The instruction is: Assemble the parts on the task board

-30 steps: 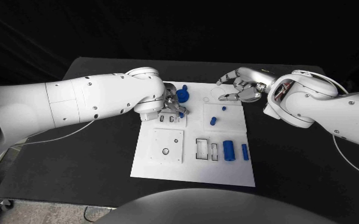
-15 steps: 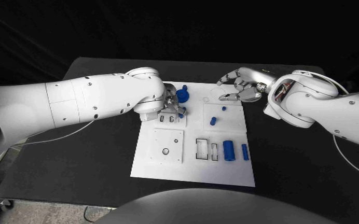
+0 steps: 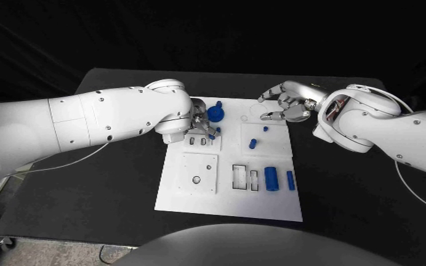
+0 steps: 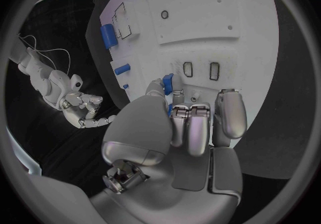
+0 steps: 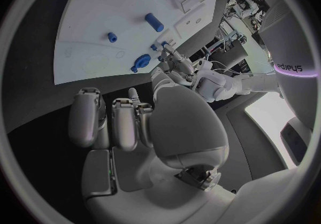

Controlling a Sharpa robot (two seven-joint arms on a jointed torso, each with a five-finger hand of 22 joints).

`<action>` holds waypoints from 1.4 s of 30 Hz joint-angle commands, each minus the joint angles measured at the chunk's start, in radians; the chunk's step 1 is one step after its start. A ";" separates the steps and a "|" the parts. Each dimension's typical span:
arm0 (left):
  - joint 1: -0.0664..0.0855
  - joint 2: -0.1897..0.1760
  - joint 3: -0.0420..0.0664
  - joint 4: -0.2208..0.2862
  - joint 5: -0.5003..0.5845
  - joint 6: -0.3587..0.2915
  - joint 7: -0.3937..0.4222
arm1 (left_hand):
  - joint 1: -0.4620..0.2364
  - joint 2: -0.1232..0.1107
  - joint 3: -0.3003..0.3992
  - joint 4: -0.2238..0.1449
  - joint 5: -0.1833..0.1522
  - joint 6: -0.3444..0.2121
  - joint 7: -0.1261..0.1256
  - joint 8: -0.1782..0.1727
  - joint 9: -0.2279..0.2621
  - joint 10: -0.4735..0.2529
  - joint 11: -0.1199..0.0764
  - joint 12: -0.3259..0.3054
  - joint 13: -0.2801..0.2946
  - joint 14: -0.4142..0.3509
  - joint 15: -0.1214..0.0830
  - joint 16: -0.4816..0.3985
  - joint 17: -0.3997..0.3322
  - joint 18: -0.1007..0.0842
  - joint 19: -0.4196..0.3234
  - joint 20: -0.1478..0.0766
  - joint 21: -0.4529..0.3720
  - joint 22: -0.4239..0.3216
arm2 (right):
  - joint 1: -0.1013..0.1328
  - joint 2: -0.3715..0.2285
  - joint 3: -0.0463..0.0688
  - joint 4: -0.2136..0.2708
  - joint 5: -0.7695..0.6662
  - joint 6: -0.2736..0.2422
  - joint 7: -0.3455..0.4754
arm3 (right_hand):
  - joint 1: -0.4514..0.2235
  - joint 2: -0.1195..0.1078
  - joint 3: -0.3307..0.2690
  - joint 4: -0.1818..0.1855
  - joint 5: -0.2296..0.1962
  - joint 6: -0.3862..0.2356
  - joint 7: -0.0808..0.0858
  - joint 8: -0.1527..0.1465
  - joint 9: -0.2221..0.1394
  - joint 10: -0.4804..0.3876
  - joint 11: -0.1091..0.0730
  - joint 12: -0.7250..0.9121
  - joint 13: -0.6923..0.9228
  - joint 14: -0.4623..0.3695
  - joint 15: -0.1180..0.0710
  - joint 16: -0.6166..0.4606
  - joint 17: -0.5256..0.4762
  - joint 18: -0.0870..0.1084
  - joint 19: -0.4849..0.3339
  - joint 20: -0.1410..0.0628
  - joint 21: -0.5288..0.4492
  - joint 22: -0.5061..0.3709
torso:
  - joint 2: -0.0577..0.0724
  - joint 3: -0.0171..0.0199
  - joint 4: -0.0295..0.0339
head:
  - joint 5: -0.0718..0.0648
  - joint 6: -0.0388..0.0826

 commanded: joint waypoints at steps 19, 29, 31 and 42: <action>-0.004 -0.066 -0.004 0.052 -0.007 0.002 -0.051 | 0.027 -0.059 0.137 0.020 0.034 0.006 -0.006 -0.033 0.027 0.110 -0.005 -0.004 0.062 0.105 -0.002 0.002 0.263 0.002 -0.008 -0.003 -0.015 0.004 | -0.008 -0.004 0.000 -0.006 0.019 0.024 -0.010 | -0.004 0.015 -0.002 -0.006 0.002 0.008 0.000 0.006 -0.002 0.064 0.007 -0.015 0.237 0.055 0.007 -0.009 0.134 0.010 -0.008 0.002 -0.014 0.086 | 0.001 -0.0007 0.0010 | 0.006 0.000; -0.004 -0.081 -0.004 0.062 -0.007 0.009 -0.053 | 0.004 -0.105 0.239 0.034 0.033 0.012 -0.004 -0.048 0.048 0.110 -0.004 -0.004 0.062 0.105 0.000 0.002 0.263 0.003 -0.009 -0.002 -0.020 0.007 | -0.009 -0.005 0.000 -0.008 0.023 0.031 -0.013 | -0.004 0.016 -0.002 -0.006 0.001 0.008 0.000 0.006 -0.003 0.061 0.008 -0.017 0.235 0.055 0.007 -0.011 0.133 0.010 -0.009 0.002 -0.016 0.085 | 0.001 -0.0002 0.0008 | 0.011 0.000; -0.004 -0.081 -0.004 0.063 -0.010 0.013 -0.054 | 0.001 -0.110 0.251 0.035 0.033 0.013 -0.004 -0.049 0.051 0.110 -0.004 -0.004 0.062 0.105 0.000 0.002 0.263 0.003 -0.009 -0.002 -0.021 0.007 | -0.009 -0.005 0.000 -0.008 0.024 0.031 -0.013 | -0.004 0.016 -0.002 -0.006 0.001 0.008 0.000 0.006 -0.003 0.060 0.008 -0.019 0.234 0.054 0.007 -0.012 0.132 0.010 -0.010 0.002 -0.017 0.084 | 0.001 -0.0005 0.0003 | 0.012 0.000; -0.005 -0.090 -0.005 0.073 -0.021 0.026 -0.055 | -0.014 -0.131 0.302 0.034 0.032 0.014 -0.003 -0.056 0.062 0.110 -0.003 -0.004 0.062 0.105 0.001 0.002 0.263 0.004 -0.011 -0.001 -0.025 0.008 | -0.010 -0.005 0.000 -0.008 0.025 0.035 -0.016 | -0.004 0.017 -0.002 -0.007 0.000 0.008 0.000 0.006 -0.004 0.058 0.008 -0.020 0.234 0.054 0.007 -0.012 0.131 0.010 -0.010 0.003 -0.017 0.084 | 0.001 -0.0004 0.0001 | 0.014 0.000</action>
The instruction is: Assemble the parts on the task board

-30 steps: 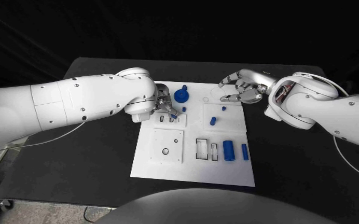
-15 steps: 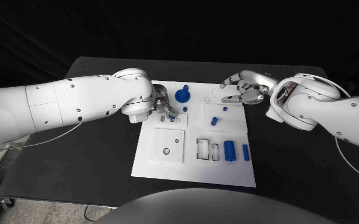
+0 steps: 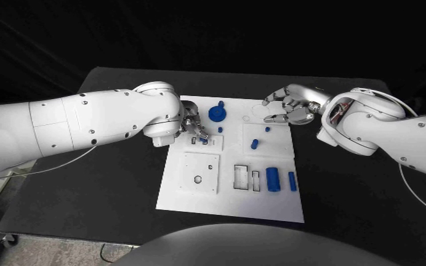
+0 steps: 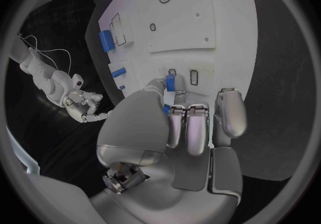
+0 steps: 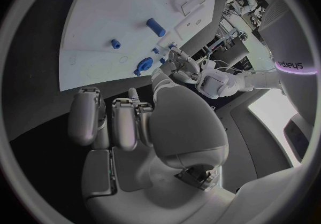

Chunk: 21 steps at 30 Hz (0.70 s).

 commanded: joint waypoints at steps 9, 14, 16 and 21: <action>-0.004 -0.007 -0.002 0.012 -0.013 0.024 -0.054 | -0.008 -0.017 0.030 -0.004 0.002 0.009 -0.003 -0.008 0.007 0.103 0.005 -0.003 0.263 0.107 0.004 0.002 0.263 0.004 -0.006 0.001 -0.007 0.002 | -0.002 0.000 0.000 -0.001 0.002 0.020 -0.007 | 0.000 0.013 0.000 -0.004 0.000 0.008 0.000 0.006 -0.002 0.058 0.008 -0.004 0.234 0.054 0.007 -0.007 0.131 0.010 -0.006 -0.001 -0.002 0.084 | -0.001 0.0002 -0.0010 | 0.001 0.000; -0.006 -0.015 -0.002 0.025 -0.013 0.024 -0.054 | -0.008 -0.017 0.030 -0.004 0.002 0.009 -0.003 -0.008 0.007 0.103 0.005 -0.003 0.263 0.107 0.004 0.002 0.263 0.004 -0.006 0.001 -0.007 0.002 | -0.003 -0.001 0.000 -0.001 0.002 0.023 -0.009 | 0.001 0.014 0.000 -0.005 0.000 0.008 0.001 0.006 -0.002 0.057 0.009 -0.004 0.233 0.053 0.008 -0.008 0.130 0.011 -0.007 -0.001 -0.004 0.083 | 0.000 0.0001 0.0004 | -0.001 0.000; -0.006 -0.017 -0.002 0.028 -0.013 0.024 -0.054 | -0.008 -0.017 0.030 -0.004 0.002 0.009 -0.003 -0.008 0.007 0.103 0.005 -0.003 0.263 0.107 0.004 0.002 0.263 0.004 -0.006 0.001 -0.007 0.002 | -0.003 -0.002 0.000 -0.002 0.003 0.024 -0.010 | 0.001 0.014 0.000 -0.005 0.000 0.008 0.001 0.006 -0.002 0.057 0.009 -0.004 0.233 0.053 0.008 -0.008 0.130 0.011 -0.007 -0.001 -0.004 0.083 | 0.000 0.0002 0.0008 | -0.001 0.000; -0.007 -0.015 -0.002 0.030 -0.013 0.024 -0.054 | -0.016 -0.024 0.046 -0.004 0.000 0.010 -0.003 -0.010 0.011 0.103 0.005 -0.003 0.263 0.107 0.004 0.002 0.263 0.004 -0.006 0.001 -0.008 0.003 | -0.003 -0.001 0.000 -0.003 0.011 0.026 -0.011 | 0.001 0.014 0.000 -0.005 0.000 0.008 0.001 0.006 -0.002 0.057 0.009 -0.004 0.233 0.053 0.008 -0.008 0.130 0.011 -0.007 -0.001 -0.004 0.083 | 0.000 0.0000 -0.0012 | 0.001 0.000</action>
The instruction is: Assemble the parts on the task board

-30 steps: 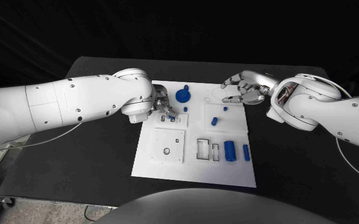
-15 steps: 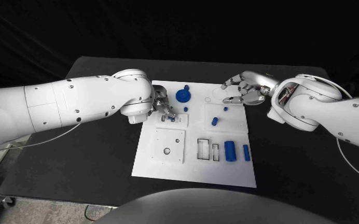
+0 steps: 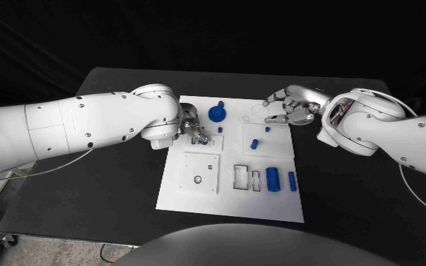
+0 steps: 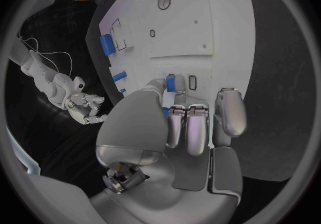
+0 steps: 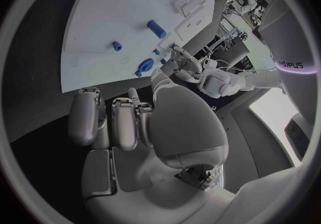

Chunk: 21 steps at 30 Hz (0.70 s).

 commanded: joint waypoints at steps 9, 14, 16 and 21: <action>-0.003 0.012 -0.001 -0.006 -0.004 0.015 -0.052 | -0.025 -0.016 0.032 0.003 -0.041 0.009 -0.002 -0.004 0.010 0.103 0.007 -0.003 0.263 0.107 0.006 0.002 0.263 0.004 -0.007 0.002 -0.008 0.002 | -0.002 0.002 0.000 -0.003 0.009 0.020 -0.008 | -0.003 0.011 0.000 -0.006 0.000 0.008 0.001 0.005 -0.002 0.053 0.005 -0.005 0.233 0.053 0.008 -0.004 0.130 0.011 -0.008 0.000 -0.006 0.082 | 0.000 0.0005 -0.0011 | 0.002 0.000; -0.004 0.015 -0.001 -0.010 -0.004 0.012 -0.051 | -0.146 -0.001 0.007 0.035 -0.303 0.020 0.007 -0.015 0.018 0.103 0.015 -0.003 0.263 0.107 0.013 0.002 0.263 0.003 -0.006 0.010 -0.011 0.006 | -0.002 0.002 0.000 -0.004 0.010 0.022 -0.009 | -0.003 0.011 0.000 -0.006 0.000 0.008 0.001 0.005 -0.002 0.053 0.005 -0.005 0.233 0.053 0.008 -0.004 0.130 0.011 -0.008 0.000 -0.006 0.082 | 0.000 0.0002 -0.0010 | 0.001 0.000; -0.004 0.016 -0.001 -0.012 -0.004 0.010 -0.050 | -0.224 0.004 -0.031 0.034 -0.386 0.025 0.013 -0.021 0.018 0.103 0.022 -0.003 0.263 0.107 0.017 0.002 0.263 0.004 -0.006 0.012 -0.012 0.007 | -0.003 0.002 0.000 -0.004 0.010 0.023 -0.010 | -0.002 0.012 0.000 -0.007 0.001 0.008 0.002 0.005 -0.003 0.052 0.006 -0.006 0.232 0.052 0.008 -0.005 0.129 0.011 -0.009 0.000 -0.007 0.082 | 0.000 0.0006 -0.0009 | 0.001 0.000; -0.005 0.017 -0.001 -0.013 0.002 0.003 -0.049 | -0.372 0.020 -0.118 0.041 -0.502 0.037 0.016 -0.031 0.026 0.103 0.024 -0.003 0.263 0.107 0.022 0.002 0.263 0.004 -0.002 0.017 -0.014 0.013 | -0.003 0.002 0.000 -0.005 0.010 0.025 -0.010 | -0.002 0.012 0.000 -0.008 0.001 0.008 0.002 0.005 -0.003 0.052 0.006 -0.007 0.232 0.052 0.009 -0.005 0.129 0.012 -0.009 0.000 -0.008 0.081 | 0.000 0.0004 -0.0007 | 0.000 0.000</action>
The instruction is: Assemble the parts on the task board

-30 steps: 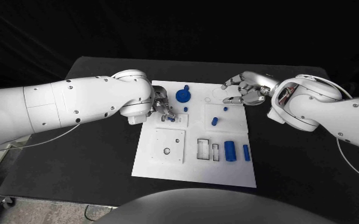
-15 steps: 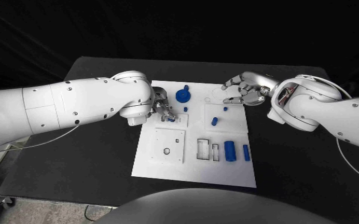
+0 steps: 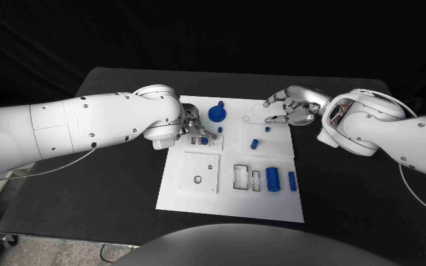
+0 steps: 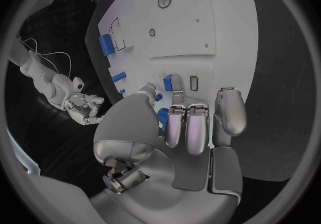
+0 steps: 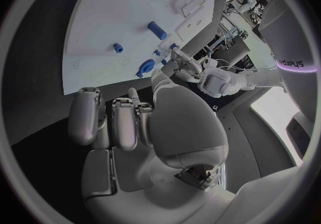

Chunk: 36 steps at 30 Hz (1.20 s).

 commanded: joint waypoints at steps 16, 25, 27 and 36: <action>-0.002 -0.017 0.001 0.007 -0.020 -0.005 -0.056 | -0.069 0.036 -0.107 -0.002 -0.008 0.041 -0.014 0.051 0.079 0.105 -0.005 -0.003 0.263 0.102 -0.003 0.002 0.263 0.000 0.023 -0.002 0.003 0.035 | -0.005 -0.001 0.000 -0.003 0.000 0.015 -0.001 | 0.004 0.010 0.001 -0.010 0.003 0.009 0.003 0.005 -0.002 0.051 0.006 -0.007 0.232 0.052 0.009 -0.006 0.128 0.012 -0.010 0.001 -0.004 0.081 | 0.000 -0.0007 -0.0001 | -0.002 0.000; 0.055 -0.082 0.009 0.057 -0.035 0.001 -0.057 | -0.048 0.037 -0.122 -0.003 0.007 0.039 -0.019 0.063 0.102 0.105 -0.010 -0.003 0.263 0.102 -0.009 0.002 0.263 -0.002 0.035 -0.007 0.009 0.045 | -0.005 -0.002 0.000 -0.007 0.000 0.005 0.004 | 0.002 0.010 -0.001 -0.009 0.004 0.010 0.003 0.005 -0.003 0.051 0.007 -0.008 0.231 0.052 0.009 -0.006 0.128 0.012 -0.010 0.001 -0.005 0.081 | 0.000 0.0013 0.0010 | -0.002 0.000; 0.074 -0.091 0.012 0.053 -0.036 0.013 -0.057 | -0.036 0.037 -0.126 -0.003 0.014 0.039 -0.021 0.065 0.108 0.105 -0.012 -0.003 0.263 0.102 -0.010 0.002 0.263 -0.002 0.037 -0.009 0.010 0.047 | -0.005 -0.002 0.000 -0.007 0.001 0.005 0.005 | -0.001 0.011 -0.002 -0.008 0.004 0.010 0.003 0.005 -0.003 0.050 0.007 -0.008 0.231 0.052 0.010 -0.006 0.128 0.012 -0.010 0.001 -0.006 0.081 | 0.000 0.0005 0.0014 | -0.003 0.000; 0.112 -0.085 0.017 -0.033 -0.056 0.050 -0.059 | 0.012 0.041 -0.138 -0.004 0.059 0.023 -0.022 0.061 0.126 0.105 -0.014 -0.003 0.263 0.102 -0.013 0.002 0.263 -0.002 0.038 -0.013 0.006 0.048 | -0.005 -0.001 0.000 -0.009 0.005 0.007 0.005 | -0.003 0.012 -0.003 -0.007 0.005 0.010 0.003 0.005 -0.004 0.051 0.007 -0.008 0.231 0.052 0.010 -0.006 0.128 0.012 -0.010 0.001 -0.005 0.082 | 0.000 -0.0006 -0.0006 | -0.005 0.000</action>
